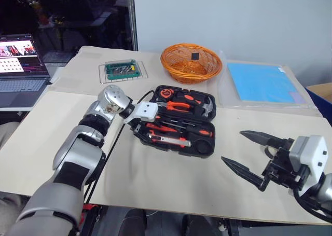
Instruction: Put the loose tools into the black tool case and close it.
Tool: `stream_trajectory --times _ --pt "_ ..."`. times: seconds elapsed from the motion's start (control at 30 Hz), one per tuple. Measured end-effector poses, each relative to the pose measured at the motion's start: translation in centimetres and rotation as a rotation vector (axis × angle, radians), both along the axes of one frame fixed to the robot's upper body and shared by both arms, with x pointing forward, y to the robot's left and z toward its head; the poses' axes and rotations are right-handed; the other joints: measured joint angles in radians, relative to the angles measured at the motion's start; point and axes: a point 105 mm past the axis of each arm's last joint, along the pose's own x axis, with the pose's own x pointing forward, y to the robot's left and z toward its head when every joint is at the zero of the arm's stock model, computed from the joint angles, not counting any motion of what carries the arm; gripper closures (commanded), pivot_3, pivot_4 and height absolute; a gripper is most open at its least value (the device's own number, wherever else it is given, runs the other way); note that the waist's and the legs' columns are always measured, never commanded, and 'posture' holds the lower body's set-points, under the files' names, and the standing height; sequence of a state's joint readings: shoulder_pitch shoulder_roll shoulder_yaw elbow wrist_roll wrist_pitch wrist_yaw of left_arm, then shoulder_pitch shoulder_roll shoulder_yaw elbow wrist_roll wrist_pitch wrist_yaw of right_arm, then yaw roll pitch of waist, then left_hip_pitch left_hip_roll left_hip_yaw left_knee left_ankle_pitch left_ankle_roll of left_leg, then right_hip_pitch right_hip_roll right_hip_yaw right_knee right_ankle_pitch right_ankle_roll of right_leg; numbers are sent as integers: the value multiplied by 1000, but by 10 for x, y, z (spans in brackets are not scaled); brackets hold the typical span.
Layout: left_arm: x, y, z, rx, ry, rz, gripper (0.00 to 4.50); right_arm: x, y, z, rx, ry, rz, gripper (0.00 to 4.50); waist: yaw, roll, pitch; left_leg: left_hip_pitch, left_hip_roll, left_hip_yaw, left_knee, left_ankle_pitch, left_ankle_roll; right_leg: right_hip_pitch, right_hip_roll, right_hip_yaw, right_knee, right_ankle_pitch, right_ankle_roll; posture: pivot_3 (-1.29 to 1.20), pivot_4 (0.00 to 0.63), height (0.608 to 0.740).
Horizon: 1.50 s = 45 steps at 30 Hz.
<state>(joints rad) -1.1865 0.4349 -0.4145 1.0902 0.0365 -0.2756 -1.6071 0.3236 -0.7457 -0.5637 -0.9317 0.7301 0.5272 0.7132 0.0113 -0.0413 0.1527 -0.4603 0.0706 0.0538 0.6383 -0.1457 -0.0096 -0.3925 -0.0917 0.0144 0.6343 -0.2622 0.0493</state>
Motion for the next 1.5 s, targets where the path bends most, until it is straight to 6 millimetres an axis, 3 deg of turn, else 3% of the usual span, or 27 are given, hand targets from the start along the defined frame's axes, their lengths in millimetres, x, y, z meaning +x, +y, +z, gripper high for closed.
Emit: stream_trajectory --times 0.1,0.17,0.23,0.3,0.33,0.43,0.67,0.87,1.2,1.33,1.4,1.47,1.5 --pt "5 6 28 -178 67 115 796 0 0 0 0 -2 3 0 -5 -1 1 0 0 0 2 0 0 -2 0 0 6 -1 0 0 150 740" --pt "7 15 53 -318 102 193 1544 2 -1 -1 4 1 0 0 -8 -1 1 1 0 -1 3 0 0 -2 0 0 8 -3 -1 0 150 740" --pt "6 17 58 -409 103 241 2246 4 0 0 8 -6 6 0 -8 2 -1 4 -1 -1 3 0 0 2 -1 0 8 -3 0 0 150 740" --pt "3 12 44 -466 128 291 2941 5 3 0 13 -10 19 0 -6 3 -1 6 -1 -1 3 0 0 3 -1 1 9 -4 0 0 150 740" --pt "0 10 32 -487 146 327 3475 5 3 0 13 -10 20 0 -4 3 -1 6 -1 -1 3 0 0 3 -1 1 10 -4 0 0 150 740" --pt "-10 3 -6 -498 191 457 4458 5 2 0 15 -10 18 0 -1 2 0 5 -1 -2 4 0 0 2 -1 1 11 -4 0 0 150 740" --pt "-10 -4 -29 -348 62 652 4458 5 2 -1 16 -7 18 0 1 2 -1 8 -1 -2 4 0 0 5 -1 1 11 -4 -1 0 150 740" --pt "-14 -4 -34 -229 -55 634 4458 2 0 -7 10 30 10 0 -2 7 -9 15 -1 0 2 -1 -1 8 -1 3 11 -11 -6 0 150 740" --pt "-16 -20 -53 -222 -298 488 4458 6 -6 -10 -4 57 -18 0 11 17 -18 18 -3 0 2 -2 -3 10 -3 3 8 -13 -2 0 150 740" --pt "-19 -35 -51 -335 -285 498 4458 7 -16 -6 -10 42 -61 0 20 18 -19 19 -5 1 2 -5 -8 12 -5 4 6 -14 -1 0 150 740" --pt "-26 -41 -43 -545 -94 566 4458 8 -27 -4 -20 26 -141 0 16 16 -17 15 -3 0 2 -5 -7 9 -3 3 8 -13 -1 0 150 740" --pt "-32 -38 -41 -586 -16 564 4458 8 -33 -6 -32 41 -177 0 12 15 -17 11 -3 -1 2 -1 -1 7 -2 4 9 -12 -3 0 150 740" --pt "-40 -35 -35 -606 62 533 3965 8 -39 -11 -39 67 -215 0 4 15 -16 9 -2 -1 2 0 0 5 -1 4 11 -10 -7 0 150 740"
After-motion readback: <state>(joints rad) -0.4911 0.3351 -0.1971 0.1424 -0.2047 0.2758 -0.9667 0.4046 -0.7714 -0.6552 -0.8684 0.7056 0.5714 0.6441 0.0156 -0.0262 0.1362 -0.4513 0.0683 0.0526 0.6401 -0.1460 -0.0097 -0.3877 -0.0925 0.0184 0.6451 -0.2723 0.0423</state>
